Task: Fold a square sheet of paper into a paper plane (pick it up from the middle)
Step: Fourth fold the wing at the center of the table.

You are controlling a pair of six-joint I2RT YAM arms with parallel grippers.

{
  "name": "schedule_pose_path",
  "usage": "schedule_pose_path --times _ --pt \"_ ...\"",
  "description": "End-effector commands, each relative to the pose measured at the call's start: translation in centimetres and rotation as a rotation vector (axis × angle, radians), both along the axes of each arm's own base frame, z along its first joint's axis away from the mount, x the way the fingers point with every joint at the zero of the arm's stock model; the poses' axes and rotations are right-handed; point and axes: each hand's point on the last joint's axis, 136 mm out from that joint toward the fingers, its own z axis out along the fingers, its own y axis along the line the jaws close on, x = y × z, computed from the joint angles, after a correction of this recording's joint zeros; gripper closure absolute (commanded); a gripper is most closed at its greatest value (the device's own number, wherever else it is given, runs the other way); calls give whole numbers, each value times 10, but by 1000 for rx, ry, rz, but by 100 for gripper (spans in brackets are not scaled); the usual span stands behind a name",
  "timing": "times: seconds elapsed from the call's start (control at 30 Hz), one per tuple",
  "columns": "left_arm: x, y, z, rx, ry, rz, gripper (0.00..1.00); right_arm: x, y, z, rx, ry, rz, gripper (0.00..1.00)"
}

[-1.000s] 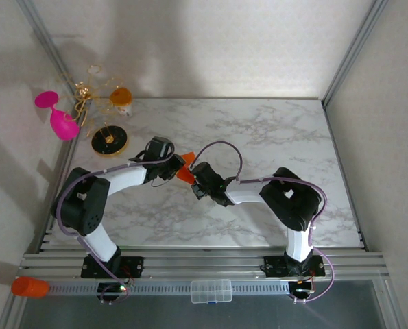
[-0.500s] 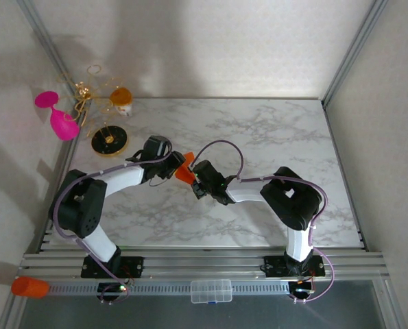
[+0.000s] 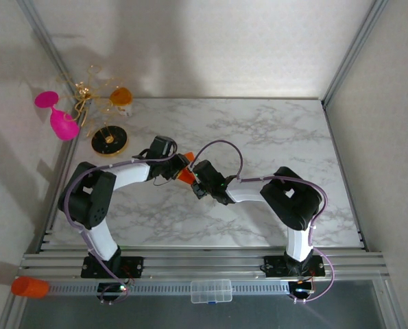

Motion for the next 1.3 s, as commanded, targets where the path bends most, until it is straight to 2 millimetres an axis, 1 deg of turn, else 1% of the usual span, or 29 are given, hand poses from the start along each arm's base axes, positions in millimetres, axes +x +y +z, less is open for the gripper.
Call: schedule_pose_path --times 0.0,0.1,0.27,0.5,0.57,0.7,0.97,1.27 --pt "-1 -5 1 -14 16 0 64 6 -2 5 -27 -41 2 91" --pt "-4 -2 1 -3 27 13 70 7 -3 5 -43 -58 7 90" --pt "-6 -2 1 -15 39 22 81 10 -4 9 -56 -86 10 86" --pt "-6 -4 5 -34 45 34 94 11 -7 10 -72 -113 20 72" --pt "-5 -4 6 -32 46 34 94 12 -9 9 -93 -123 24 70" --pt "-6 -3 6 -26 50 36 94 14 -12 6 -126 -136 27 70" --pt "-6 -2 6 -18 53 37 94 12 -16 0 -147 -126 28 73" --pt "-3 -2 5 -6 51 28 95 8 -21 -6 -171 -113 31 74"
